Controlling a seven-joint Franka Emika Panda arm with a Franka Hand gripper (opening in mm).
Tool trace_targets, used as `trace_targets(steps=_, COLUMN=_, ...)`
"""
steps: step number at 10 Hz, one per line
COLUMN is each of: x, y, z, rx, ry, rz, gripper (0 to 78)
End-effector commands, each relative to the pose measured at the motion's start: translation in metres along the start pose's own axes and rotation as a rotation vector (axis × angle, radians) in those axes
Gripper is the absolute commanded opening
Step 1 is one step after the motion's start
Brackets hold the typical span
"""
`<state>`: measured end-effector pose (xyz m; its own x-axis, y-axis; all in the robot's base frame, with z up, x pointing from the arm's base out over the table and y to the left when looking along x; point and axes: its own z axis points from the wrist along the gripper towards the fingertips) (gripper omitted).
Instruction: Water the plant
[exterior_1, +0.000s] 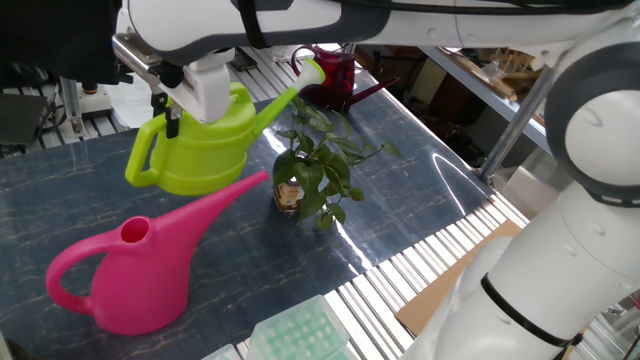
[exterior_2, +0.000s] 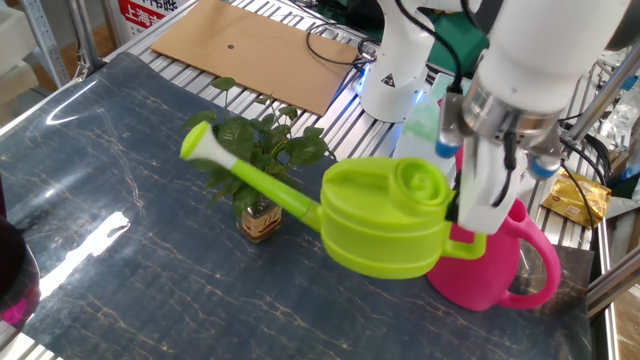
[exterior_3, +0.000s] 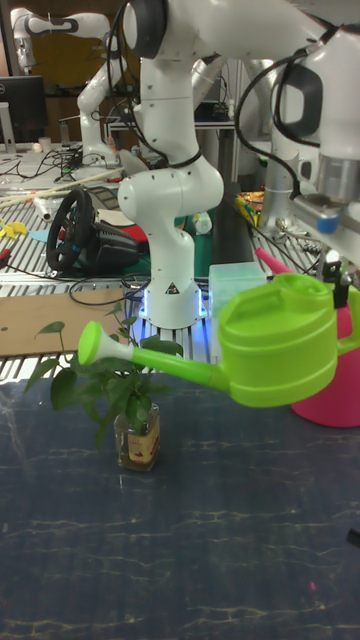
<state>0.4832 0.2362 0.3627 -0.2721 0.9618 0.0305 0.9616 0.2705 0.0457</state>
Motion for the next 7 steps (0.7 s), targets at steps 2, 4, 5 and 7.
trace_targets(steps=2, x=0.013, y=-0.021, z=-0.024, rx=-0.007, ry=0.043, rz=0.032, gripper=1.3)
trace_targets(steps=4, x=0.022, y=-0.034, z=-0.033, rx=0.008, ry=0.044, rz=0.037, gripper=1.3)
trace_targets(steps=5, x=0.024, y=-0.036, z=-0.035, rx=0.011, ry=0.046, rz=0.04, gripper=1.3)
trace_targets(steps=7, x=0.031, y=-0.045, z=-0.042, rx=0.02, ry=0.07, rz=0.049, gripper=1.3)
